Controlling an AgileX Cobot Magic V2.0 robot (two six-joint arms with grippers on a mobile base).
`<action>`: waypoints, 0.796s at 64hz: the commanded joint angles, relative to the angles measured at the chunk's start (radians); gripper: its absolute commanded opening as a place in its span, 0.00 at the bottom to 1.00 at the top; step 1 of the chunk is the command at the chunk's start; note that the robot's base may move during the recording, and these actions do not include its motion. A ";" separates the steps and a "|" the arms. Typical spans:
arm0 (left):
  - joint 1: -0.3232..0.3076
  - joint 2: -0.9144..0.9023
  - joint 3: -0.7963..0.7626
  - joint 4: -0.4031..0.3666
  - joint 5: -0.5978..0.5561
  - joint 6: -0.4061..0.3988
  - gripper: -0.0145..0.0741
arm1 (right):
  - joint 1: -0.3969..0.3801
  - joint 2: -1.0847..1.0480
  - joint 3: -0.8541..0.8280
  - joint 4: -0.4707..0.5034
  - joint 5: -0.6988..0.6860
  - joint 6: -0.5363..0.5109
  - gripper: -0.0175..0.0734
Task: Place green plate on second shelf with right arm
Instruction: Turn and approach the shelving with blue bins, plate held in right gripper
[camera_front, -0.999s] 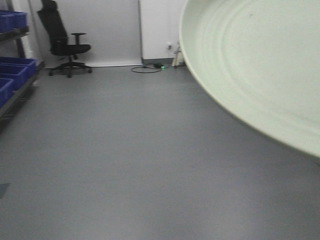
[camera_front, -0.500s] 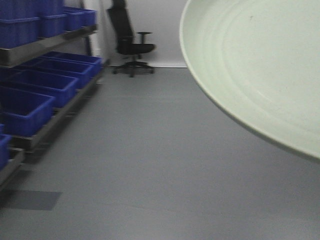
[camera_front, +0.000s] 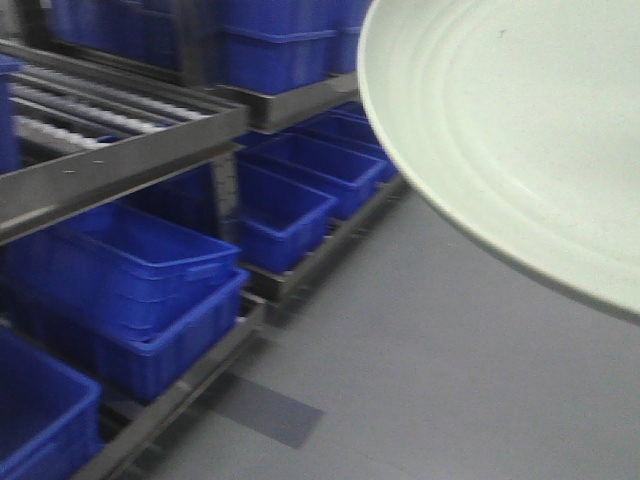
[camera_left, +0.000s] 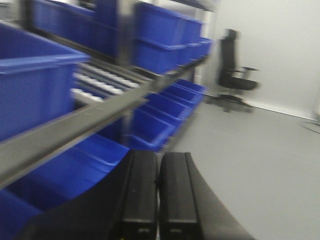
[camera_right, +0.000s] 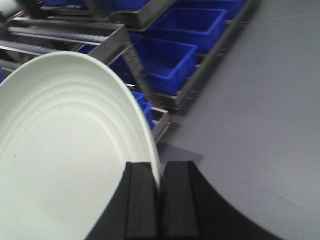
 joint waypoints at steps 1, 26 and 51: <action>-0.005 -0.018 0.041 -0.008 -0.089 -0.003 0.31 | -0.004 0.014 -0.031 0.012 -0.111 0.009 0.25; -0.005 -0.018 0.041 -0.008 -0.089 -0.003 0.31 | -0.004 0.014 -0.031 0.012 -0.111 0.009 0.25; -0.005 -0.018 0.041 -0.008 -0.089 -0.003 0.31 | -0.004 0.014 -0.031 0.012 -0.111 0.009 0.25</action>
